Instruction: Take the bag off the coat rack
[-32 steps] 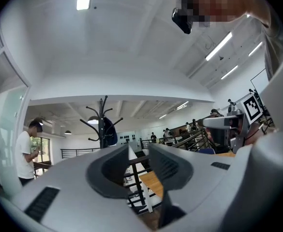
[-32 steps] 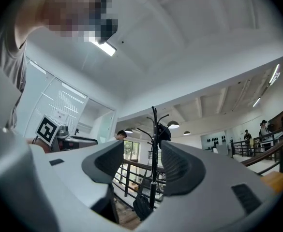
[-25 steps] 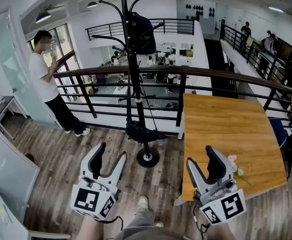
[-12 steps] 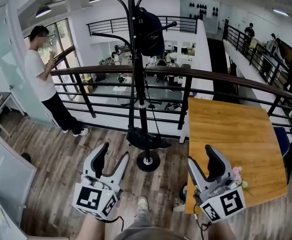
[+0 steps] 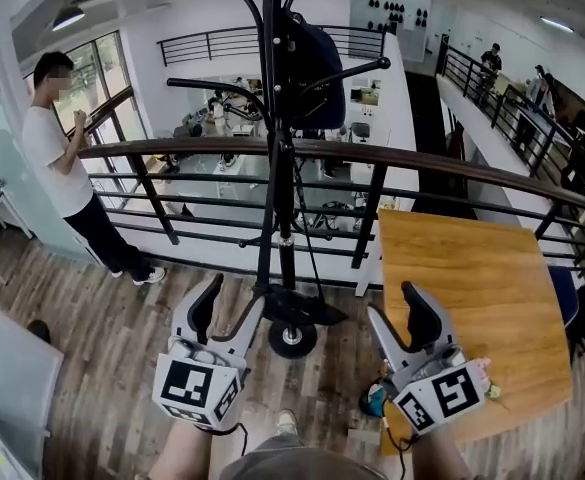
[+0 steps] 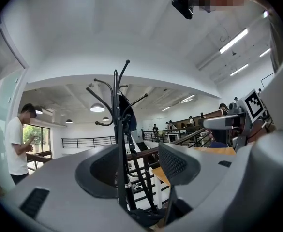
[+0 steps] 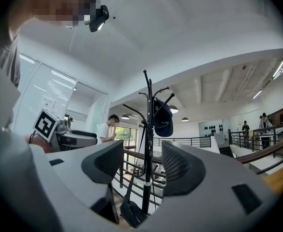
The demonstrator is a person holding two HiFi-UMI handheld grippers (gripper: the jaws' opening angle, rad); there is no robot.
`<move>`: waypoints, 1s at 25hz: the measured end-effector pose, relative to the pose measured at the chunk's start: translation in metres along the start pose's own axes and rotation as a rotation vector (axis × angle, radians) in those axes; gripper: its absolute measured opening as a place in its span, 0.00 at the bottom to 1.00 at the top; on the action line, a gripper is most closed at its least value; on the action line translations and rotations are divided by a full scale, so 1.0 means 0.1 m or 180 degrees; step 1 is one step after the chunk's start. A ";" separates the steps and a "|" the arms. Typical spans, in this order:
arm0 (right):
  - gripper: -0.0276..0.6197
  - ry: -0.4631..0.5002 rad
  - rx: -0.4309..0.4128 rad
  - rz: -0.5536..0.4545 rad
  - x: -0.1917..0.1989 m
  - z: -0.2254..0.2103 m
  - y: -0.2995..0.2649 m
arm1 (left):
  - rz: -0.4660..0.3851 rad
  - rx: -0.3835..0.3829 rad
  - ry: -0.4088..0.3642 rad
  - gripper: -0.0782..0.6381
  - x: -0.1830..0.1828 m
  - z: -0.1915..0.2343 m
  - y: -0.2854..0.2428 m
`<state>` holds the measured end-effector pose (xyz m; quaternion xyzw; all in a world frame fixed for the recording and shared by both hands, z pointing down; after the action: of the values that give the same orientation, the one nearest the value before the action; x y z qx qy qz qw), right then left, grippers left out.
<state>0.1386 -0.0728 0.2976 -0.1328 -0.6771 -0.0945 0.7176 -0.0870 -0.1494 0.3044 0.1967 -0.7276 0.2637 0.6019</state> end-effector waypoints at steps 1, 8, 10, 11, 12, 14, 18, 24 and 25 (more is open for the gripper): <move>0.42 -0.0006 0.0014 0.0002 0.00 -0.02 -0.12 | 0.0006 0.0019 -0.0019 0.48 0.00 0.07 -0.10; 0.42 0.0005 0.0127 -0.0023 0.03 -0.16 -0.93 | -0.0010 0.0177 -0.0166 0.48 0.00 0.42 -0.77; 0.42 0.0017 0.0151 0.0005 0.02 -0.17 -1.14 | -0.0008 0.0217 -0.0193 0.48 0.00 0.50 -0.93; 0.42 0.0023 0.0157 0.0022 0.02 -0.18 -1.24 | 0.0001 0.0234 -0.0195 0.48 0.01 0.52 -1.00; 0.42 0.0026 0.0159 0.0040 0.03 -0.19 -1.33 | 0.0013 0.0250 -0.0192 0.48 0.02 0.53 -1.07; 0.42 0.0030 0.0156 0.0073 0.05 -0.21 -1.51 | 0.0042 0.0272 -0.0190 0.48 0.06 0.55 -1.22; 0.42 0.0022 0.0150 0.0150 0.12 -0.28 -1.91 | 0.0124 0.0291 -0.0201 0.48 0.18 0.58 -1.53; 0.42 0.0019 0.0063 0.0331 0.22 -0.37 -2.45 | 0.0269 0.0210 -0.0173 0.48 0.28 0.65 -1.90; 0.42 0.0023 0.0036 0.0360 0.24 -0.40 -2.53 | 0.0304 0.0190 -0.0160 0.48 0.30 0.66 -1.97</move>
<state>0.0985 -0.3242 0.3358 -0.1664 -0.6664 -0.0504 0.7250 -0.0250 -0.3433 0.3540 0.1862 -0.7429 0.3088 0.5640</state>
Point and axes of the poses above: the fingertips, and each gripper's own axes: y backward along the fingers, z to its left, x out of its underside, the point moved 4 cm from there along y, backward along the fingers, and after that the axes turned 10 degrees about z, right-handed, at the moved point
